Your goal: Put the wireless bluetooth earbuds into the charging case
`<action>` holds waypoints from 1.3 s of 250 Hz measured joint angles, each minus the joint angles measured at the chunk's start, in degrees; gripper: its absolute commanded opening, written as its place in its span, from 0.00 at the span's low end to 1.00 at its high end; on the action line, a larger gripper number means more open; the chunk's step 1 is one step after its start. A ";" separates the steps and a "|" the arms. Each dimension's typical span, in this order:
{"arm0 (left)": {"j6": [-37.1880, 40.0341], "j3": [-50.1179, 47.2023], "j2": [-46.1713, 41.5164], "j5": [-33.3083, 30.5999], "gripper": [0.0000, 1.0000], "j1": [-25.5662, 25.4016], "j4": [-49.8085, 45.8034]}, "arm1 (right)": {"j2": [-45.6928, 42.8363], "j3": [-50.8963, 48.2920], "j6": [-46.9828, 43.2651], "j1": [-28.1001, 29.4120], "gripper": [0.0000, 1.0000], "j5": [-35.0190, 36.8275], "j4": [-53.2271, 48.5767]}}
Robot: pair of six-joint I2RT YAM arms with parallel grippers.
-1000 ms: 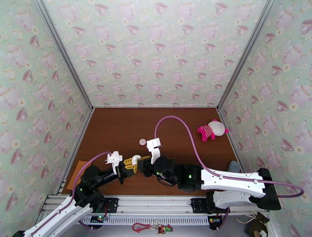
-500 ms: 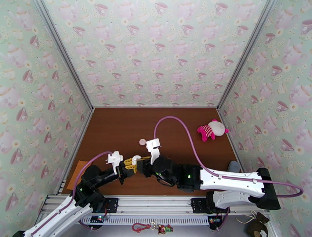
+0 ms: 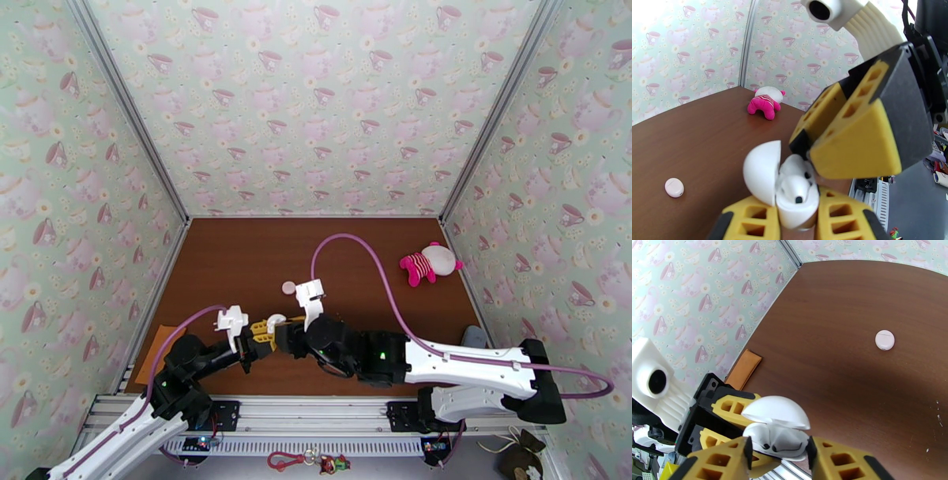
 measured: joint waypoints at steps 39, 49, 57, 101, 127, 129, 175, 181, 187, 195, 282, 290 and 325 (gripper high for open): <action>-0.37 -0.02 -0.28 0.00 0.00 0.02 0.55 | 0.11 0.74 0.02 -0.74 0.52 0.07 -1.60; -0.37 -0.02 -0.33 0.00 0.00 0.04 0.63 | 0.09 0.94 -0.02 -0.85 0.55 0.04 -2.08; -0.35 -0.02 -0.33 0.02 0.00 0.04 0.72 | 0.07 1.18 -0.22 -0.90 0.60 0.11 -2.58; -0.35 -0.02 -0.33 0.72 0.00 0.04 1.40 | -3.13 1.44 -2.08 -1.60 0.88 0.02 -4.59; -0.39 -0.02 -0.04 2.19 0.00 0.04 1.79 | -6.71 1.44 -3.32 -4.28 0.94 -3.52 -4.48; -0.39 -0.02 -0.02 2.29 0.00 0.04 1.81 | -6.91 1.44 -3.52 -4.55 0.94 -3.85 -4.44; -2.40 0.00 1.97 5.49 0.00 0.04 2.95 | -9.64 -0.20 -4.61 -8.96 0.99 -14.91 0.11; -2.82 0.00 2.43 6.05 0.00 0.04 3.26 | -9.44 -0.31 -4.68 -8.96 0.99 -16.63 0.74; -3.21 0.00 2.93 6.51 0.00 0.04 3.67 | -9.09 -0.44 -4.79 -8.96 0.99 -18.36 1.31; -3.58 0.00 3.63 7.10 0.00 0.04 4.20 | -8.48 -0.57 -4.81 -8.96 0.99 -20.59 2.05; -6.03 0.00 5.31 10.12 0.00 0.15 5.88 | -4.39 -4.00 -4.94 -8.90 1.00 -31.43 5.79; -6.16 0.00 5.31 10.38 0.00 0.15 5.99 | -4.42 -4.26 -4.96 -8.85 1.00 -32.33 6.40; -6.16 0.00 5.16 10.91 0.00 0.15 6.40 | -4.90 -5.73 -5.05 -8.92 0.98 -34.99 8.72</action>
